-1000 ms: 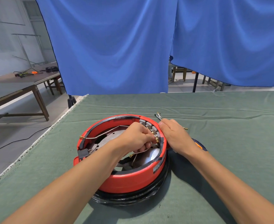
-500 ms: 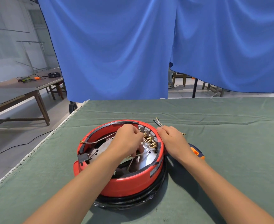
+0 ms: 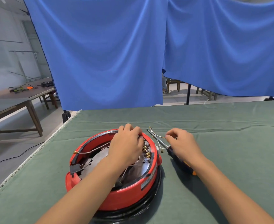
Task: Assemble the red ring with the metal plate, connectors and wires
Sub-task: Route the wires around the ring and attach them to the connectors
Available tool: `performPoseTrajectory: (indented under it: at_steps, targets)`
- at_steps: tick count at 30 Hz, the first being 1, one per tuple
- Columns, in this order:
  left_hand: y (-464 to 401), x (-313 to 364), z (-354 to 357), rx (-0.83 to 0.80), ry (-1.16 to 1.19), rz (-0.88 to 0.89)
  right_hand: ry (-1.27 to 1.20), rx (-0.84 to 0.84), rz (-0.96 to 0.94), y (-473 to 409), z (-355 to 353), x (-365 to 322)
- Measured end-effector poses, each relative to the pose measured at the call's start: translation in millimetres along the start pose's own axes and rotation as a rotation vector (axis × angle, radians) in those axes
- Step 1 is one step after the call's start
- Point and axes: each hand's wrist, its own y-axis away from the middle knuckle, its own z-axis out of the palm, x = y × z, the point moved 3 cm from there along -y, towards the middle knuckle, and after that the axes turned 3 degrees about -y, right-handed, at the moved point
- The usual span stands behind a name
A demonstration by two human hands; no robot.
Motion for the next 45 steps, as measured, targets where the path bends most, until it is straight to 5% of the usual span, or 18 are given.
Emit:
performPoseTrajectory:
  at_steps: [5, 10, 24, 37, 40, 45]
  targets:
    - [3, -4, 2, -0.003, 0.097, 0.017, 0.290, -0.140, 0.087, -16, -7, 37]
    - [5, 1, -2, -0.019, -0.008, 0.032, 0.330, -0.408, -0.045, -23, 1, 29]
    - [5, 2, -4, -0.001, 0.044, 0.010, 0.476, -0.316, -0.033, -7, 13, 4]
    - [16, -1, -6, -0.055, 0.099, 0.169, -0.393, 0.032, -0.099, 10, -15, -22]
    - [19, 2, -13, 0.050, 0.187, 0.158, -0.468, -0.043, -0.151, 13, -14, -34]
    - [23, 16, -18, 0.190, 0.085, 0.375, -0.475, -0.183, -0.277, 23, -7, -54]
